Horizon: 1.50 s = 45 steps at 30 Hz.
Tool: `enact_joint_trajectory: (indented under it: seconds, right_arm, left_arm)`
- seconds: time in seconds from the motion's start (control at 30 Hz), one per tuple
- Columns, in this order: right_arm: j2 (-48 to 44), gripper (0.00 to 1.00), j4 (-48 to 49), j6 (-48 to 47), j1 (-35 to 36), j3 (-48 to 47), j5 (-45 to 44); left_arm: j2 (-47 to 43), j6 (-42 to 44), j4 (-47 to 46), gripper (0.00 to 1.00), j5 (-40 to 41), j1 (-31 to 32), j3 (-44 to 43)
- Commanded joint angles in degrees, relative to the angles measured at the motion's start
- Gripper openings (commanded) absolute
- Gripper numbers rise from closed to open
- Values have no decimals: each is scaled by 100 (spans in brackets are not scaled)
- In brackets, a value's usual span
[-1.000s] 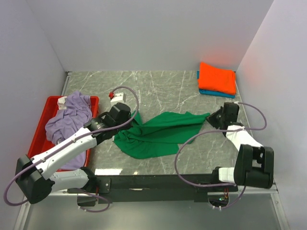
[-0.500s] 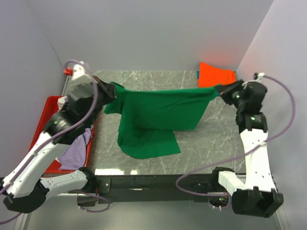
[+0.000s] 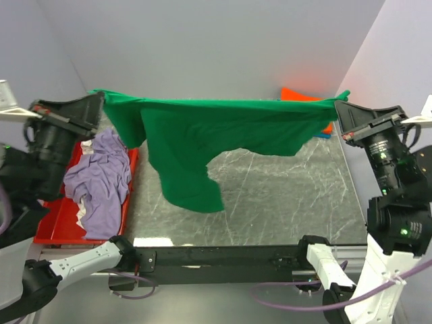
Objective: Fold and stack the t-shirts
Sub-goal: Flatten the tshirt out
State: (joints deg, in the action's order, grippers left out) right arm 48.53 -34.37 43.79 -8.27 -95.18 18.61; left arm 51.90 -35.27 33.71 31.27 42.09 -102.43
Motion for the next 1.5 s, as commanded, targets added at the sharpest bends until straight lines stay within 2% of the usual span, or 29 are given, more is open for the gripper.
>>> enact_joint_trajectory:
  seconds: [0.0, 0.17, 0.37, 0.47, 0.5, 0.53, 0.63, 0.7, 0.73, 0.77, 0.83, 0.87, 0.93, 1.03, 1.07, 1.13, 1.2, 1.23, 1.27, 1.33, 1.37, 1.4, 1.43, 1.47]
  right_arm:
    - [200, 0, -263, -169, -60, -369, -138]
    - [542, 0, 123, -108, -60, -414, -77]
    - [1219, 0, 1203, 147, -60, 130, 178]
    - [1667, 0, 1792, 313, -60, 376, 213]
    - [1799, 0, 1941, 332, -60, 429, 248]
    - [2096, 0, 2178, 375, -52, 412, 283]
    - [2748, 0, 2600, 560, -43, 149, 345]
    - [3325, 0, 2760, 639, -52, -307, 389]
    - [3529, 0, 2760, 631, -60, -552, 406]
    - [3714, 0, 2725, 622, -52, -1077, 415]
    - [4198, 0, 2638, 596, -52, -1607, 485]
    - [4313, 0, 2576, 569, -52, -2105, 468]
    - [4550, 0, 2410, 508, -60, -2478, 477]
    - [4490, 0, 2417, 464, -69, -2507, 477]
    - [4420, 0, 2470, 464, -78, -2114, 503]
    - [4069, 0, 2750, 533, -87, -1507, 521]
    - [3683, 0, 2909, 587, -104, -453, 565]
    - [3524, 0, 3058, 665, -130, -66, 582]
    - [3366, 0, 3172, 709, -139, 755, 600]
    - [2892, 0, 3375, 762, -148, 1586, 591]
    - [2742, 0, 3410, 771, -157, 2373, 591]
    - [2453, 0, 3419, 771, -157, 2781, 582]
    - [2294, 0, 3428, 780, -183, 3568, 600]
    - [2153, 0, 3420, 754, -201, 3959, 582]
  left_arm:
    - [-66, 441, -365, 1, 204, -34, -233]
    - [109, 950, -1006, 1, 669, -34, 47]
    - [916, 1750, -2508, 1, 1066, -95, 504]
    - [1531, 1630, -2887, 1, 321, -708, 505]
    - [1708, 1498, -2940, 1, 40, -1198, 427]
    - [1892, 1366, -3010, 1, -589, -1455, 365]
    - [3040, 839, -3327, 1, -1566, -2317, -152]
    - [3640, 645, -3293, 1, -2157, -2834, -1100]
    - [3939, 557, -3240, 1, -2377, -2951, -1495]
    - [4516, 452, -3161, 1, -2788, -3039, -2352]
    - [5221, 407, -2924, 1, -3081, -3197, -3235]
    - [5399, 398, -2854, 1, -3222, -3241, -3961]
    - [5550, 354, -2923, 0, -3363, -3312, -4337]
    - [5078, 240, -3327, 0, -3557, -3409, -3638]
    - [4710, 309, -3536, 1, -3566, -3409, -3052]
    - [4218, 319, -3530, 0, -3558, -3409, -2512]
    - [3847, 249, -3547, 1, -3592, -3409, -1424]
    - [3375, 179, -3686, 1, -3592, -3409, -950]
    - [3110, -74, -3784, 1, -3575, -3409, 125]
    - [2304, -540, -4012, 1, -3601, -3409, 1281]
    - [2029, -708, -4161, 1, -3619, -3400, 2375]
    - [1782, -866, -4189, 1, -3645, -3365, 2908]
    - [1301, -1155, -4163, 1, -3549, -3321, 3888]
    - [1079, -1288, -4154, 1, -3470, -3260, 4376]
